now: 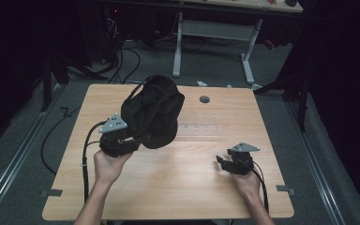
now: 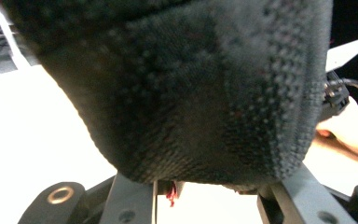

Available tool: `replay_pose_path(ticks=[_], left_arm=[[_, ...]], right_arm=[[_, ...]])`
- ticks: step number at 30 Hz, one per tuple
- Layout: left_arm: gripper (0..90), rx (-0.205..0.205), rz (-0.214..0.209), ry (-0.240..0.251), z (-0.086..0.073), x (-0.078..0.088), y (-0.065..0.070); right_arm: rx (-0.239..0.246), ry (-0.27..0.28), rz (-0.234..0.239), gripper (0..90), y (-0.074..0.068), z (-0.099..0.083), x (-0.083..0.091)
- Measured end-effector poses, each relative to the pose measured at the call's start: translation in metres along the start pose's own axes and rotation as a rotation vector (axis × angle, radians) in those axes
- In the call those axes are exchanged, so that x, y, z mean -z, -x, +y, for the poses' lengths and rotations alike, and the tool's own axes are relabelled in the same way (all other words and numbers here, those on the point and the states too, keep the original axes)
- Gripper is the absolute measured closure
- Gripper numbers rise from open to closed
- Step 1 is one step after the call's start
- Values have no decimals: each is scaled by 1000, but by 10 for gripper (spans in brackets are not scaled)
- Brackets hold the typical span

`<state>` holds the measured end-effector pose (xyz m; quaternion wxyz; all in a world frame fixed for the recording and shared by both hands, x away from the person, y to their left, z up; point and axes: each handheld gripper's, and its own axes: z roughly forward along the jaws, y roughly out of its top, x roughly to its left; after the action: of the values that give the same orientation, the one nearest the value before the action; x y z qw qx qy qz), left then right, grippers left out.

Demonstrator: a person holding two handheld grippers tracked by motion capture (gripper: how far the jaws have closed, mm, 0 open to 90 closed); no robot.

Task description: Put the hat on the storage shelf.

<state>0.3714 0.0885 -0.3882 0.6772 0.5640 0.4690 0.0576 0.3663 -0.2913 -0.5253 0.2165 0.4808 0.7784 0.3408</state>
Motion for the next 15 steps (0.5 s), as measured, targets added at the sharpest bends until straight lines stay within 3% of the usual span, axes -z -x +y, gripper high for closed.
replay_pose_path(ticks=[5, 13, 15], left_arm=[[677, 12, 32, 33, 7, -2, -5], [677, 8, 70, 48, 18, -6, -9], [677, 11, 102, 59, 22, -10, -12]], right_arm=[[7, -16, -9, 400, -3, -2, -5], [2, -18, -20, 366, -2, -2, -5], [0, -18, -21, 365, -2, -3, -5]])
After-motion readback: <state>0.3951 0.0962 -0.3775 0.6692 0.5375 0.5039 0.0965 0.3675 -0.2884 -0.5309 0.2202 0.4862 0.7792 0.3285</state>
